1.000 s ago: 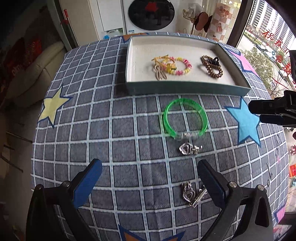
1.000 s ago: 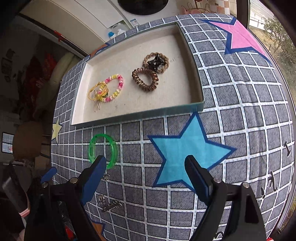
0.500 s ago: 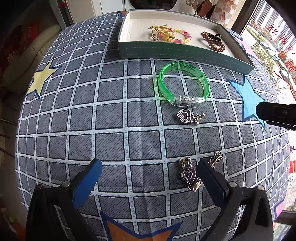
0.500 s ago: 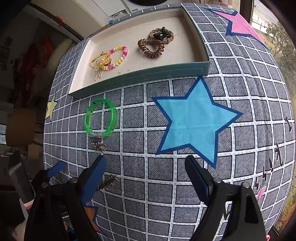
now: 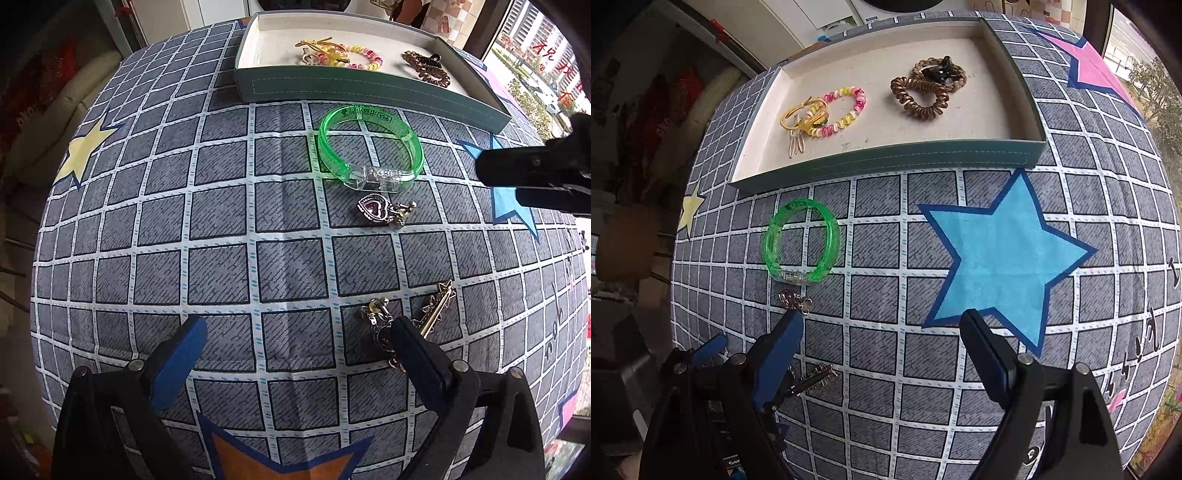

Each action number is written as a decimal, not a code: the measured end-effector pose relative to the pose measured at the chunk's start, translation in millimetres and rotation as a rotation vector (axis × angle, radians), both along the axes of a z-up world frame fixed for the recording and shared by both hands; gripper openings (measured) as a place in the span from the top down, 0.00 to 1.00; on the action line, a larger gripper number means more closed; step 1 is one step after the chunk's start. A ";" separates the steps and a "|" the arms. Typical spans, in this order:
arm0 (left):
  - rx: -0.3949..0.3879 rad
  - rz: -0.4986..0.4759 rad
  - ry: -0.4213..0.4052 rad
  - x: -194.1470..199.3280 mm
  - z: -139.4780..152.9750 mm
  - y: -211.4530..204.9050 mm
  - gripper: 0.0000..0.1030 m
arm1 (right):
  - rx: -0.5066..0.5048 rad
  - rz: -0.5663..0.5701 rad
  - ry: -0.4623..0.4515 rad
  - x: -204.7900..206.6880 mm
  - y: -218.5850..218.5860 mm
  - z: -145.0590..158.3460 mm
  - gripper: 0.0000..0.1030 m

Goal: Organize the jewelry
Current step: 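Move the left tool to the heart pendant while the right tool moves to the green bangle, then grasp the heart pendant with the left tool while the right tool grasps the green bangle, then carry the pendant in the left tool while the right tool carries the bangle into the tray, then open the left tool releasing the pendant while the right tool releases the bangle, then grasp the second heart pendant with the left tool while the right tool approaches the silver hair pin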

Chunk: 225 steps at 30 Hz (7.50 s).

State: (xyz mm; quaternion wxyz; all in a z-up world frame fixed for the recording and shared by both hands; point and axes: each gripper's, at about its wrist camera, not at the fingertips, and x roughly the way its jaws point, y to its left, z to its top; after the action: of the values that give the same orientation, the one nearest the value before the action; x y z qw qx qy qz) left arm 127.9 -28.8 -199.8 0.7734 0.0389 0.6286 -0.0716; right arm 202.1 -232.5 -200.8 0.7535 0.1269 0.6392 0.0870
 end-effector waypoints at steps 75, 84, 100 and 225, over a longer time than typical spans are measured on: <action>0.037 -0.023 -0.026 22.1 16.0 -10.2 0.02 | 0.013 -0.005 -0.067 -17.9 -17.6 27.2 0.93; 0.004 -0.045 -0.046 7.0 -13.1 -18.4 0.50 | 0.016 -0.020 -0.057 -25.8 -20.9 24.6 0.93; -0.158 -0.007 -0.122 42.5 3.0 -19.6 0.71 | 0.024 -0.049 -0.077 -24.0 -33.9 37.2 0.93; -0.007 -0.211 -0.133 68.9 -5.7 -73.2 0.08 | 0.052 -0.132 0.003 -36.3 -50.4 21.6 0.23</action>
State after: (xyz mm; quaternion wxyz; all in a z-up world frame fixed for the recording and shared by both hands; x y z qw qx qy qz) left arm 196.8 -102.0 -205.5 0.8017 0.1068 0.5682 -0.1518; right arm 165.8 -282.9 -179.3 0.7532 0.1886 0.6279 0.0534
